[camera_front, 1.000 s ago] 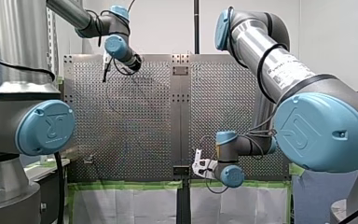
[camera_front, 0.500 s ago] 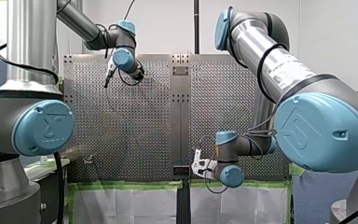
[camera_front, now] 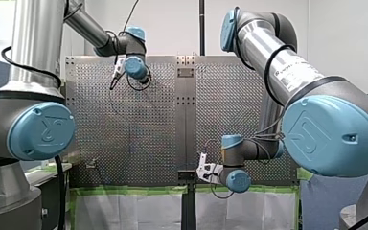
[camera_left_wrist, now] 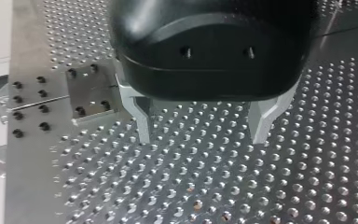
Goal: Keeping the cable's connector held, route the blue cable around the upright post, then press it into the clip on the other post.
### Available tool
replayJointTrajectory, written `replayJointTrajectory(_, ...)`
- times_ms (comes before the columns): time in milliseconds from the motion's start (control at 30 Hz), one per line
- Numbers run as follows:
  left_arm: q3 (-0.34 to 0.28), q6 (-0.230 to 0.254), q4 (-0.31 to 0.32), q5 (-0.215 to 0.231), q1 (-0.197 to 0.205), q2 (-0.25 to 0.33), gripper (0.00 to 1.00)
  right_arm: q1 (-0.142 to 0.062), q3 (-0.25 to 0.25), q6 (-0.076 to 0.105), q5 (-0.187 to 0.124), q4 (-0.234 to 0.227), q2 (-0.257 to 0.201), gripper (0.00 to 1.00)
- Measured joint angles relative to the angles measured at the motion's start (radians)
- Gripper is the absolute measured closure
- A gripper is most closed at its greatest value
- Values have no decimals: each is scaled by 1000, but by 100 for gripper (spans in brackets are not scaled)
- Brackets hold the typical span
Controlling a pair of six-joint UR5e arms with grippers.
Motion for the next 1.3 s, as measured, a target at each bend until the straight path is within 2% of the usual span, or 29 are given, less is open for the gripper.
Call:
replayJointTrajectory(133, 14, 36, 24, -44, -13, -43, 0, 0, 0, 0, 0, -1, 0, 100)
replayJointTrajectory(333, 22, 58, 85, -106, -16, -89, 0, 0, 0, -1, 0, -2, 1, 100)
replayJointTrajectory(633, 33, 116, 142, -165, -18, -146, 0, 1, -6, -4, -4, -1, 1, 100)
replayJointTrajectory(1067, 92, 160, 162, -201, -2, -153, 0, 4, -9, -5, -6, 7, 0, 100)
replayJointTrajectory(1300, 113, 196, 160, -222, 9, -190, 0, 5, -9, -5, -7, 5, 0, 100)
